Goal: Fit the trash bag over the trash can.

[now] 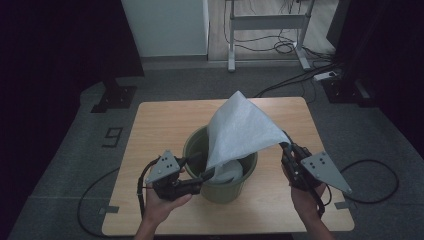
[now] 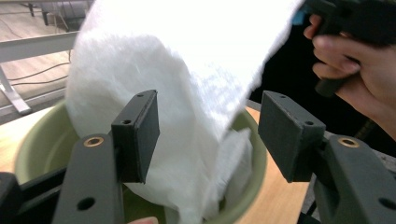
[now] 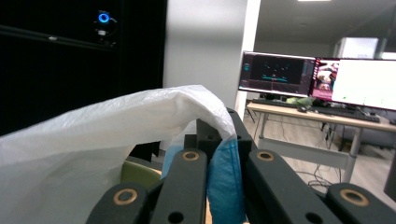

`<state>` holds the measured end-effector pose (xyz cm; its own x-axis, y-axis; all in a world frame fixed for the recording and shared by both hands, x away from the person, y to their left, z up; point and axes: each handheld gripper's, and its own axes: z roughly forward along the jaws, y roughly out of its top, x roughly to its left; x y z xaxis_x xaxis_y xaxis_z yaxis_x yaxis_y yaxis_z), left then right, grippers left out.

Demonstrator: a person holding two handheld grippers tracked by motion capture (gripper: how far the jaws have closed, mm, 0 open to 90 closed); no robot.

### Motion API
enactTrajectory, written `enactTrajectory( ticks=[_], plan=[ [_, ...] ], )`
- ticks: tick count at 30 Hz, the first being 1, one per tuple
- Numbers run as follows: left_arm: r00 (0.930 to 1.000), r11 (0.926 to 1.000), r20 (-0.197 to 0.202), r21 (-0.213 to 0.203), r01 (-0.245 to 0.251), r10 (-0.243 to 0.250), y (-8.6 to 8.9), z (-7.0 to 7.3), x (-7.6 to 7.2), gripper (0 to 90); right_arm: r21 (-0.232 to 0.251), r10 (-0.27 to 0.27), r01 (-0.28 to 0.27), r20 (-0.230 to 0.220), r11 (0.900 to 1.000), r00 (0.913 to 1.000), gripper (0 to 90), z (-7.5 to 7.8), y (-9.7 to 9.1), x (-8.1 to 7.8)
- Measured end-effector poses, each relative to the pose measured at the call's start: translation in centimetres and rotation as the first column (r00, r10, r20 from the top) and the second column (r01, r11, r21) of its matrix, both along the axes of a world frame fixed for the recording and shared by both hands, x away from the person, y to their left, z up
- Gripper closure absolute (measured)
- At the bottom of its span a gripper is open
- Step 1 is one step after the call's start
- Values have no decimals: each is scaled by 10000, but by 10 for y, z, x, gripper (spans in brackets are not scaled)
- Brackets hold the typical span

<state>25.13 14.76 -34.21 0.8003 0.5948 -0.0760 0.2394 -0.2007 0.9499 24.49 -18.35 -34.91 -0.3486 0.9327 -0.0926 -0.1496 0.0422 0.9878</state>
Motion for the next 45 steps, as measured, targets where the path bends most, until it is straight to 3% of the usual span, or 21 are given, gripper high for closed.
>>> enactTrajectory(
  ticks=[7,14,21,30,33,34,38,41,45],
  plan=[
    [9994,9993,-69,-154,-331,330,1,18,17,388,-638,446,-439,101,9970,9990,875,-7,13,-2],
    [9993,9977,-23,-566,-361,361,10,30,19,397,-668,390,-385,67,9970,9992,875,-9,11,0],
    [9985,9973,-174,-513,-522,514,6,28,23,400,-580,296,-291,77,9979,9995,874,-8,6,-1],
    [9965,9976,-636,-393,-571,545,-15,24,42,412,-956,860,-841,158,9919,9962,875,-11,21,-5],
    [9951,9978,-766,-171,-638,623,-22,18,48,454,-1031,939,-921,129,9904,9955,875,-13,24,-6],
    [9948,9981,-812,-69,-615,607,-23,16,49,552,-1081,1007,-990,99,9892,9949,875,-15,26,-6],
    [9928,9985,-1092,283,-468,496,-26,6,51,744,-1188,1077,-1059,95,9873,9941,875,-18,26,-8],
    [9943,9993,-1013,181,-322,339,-24,4,50,863,-1227,1083,-1068,62,9867,9941,874,-20,26,-8],
    [9970,9989,-633,-121,-452,443,-19,4,45,894,-1317,1080,-1077,-48,9854,9941,870,-25,24,-9]
  ],
)
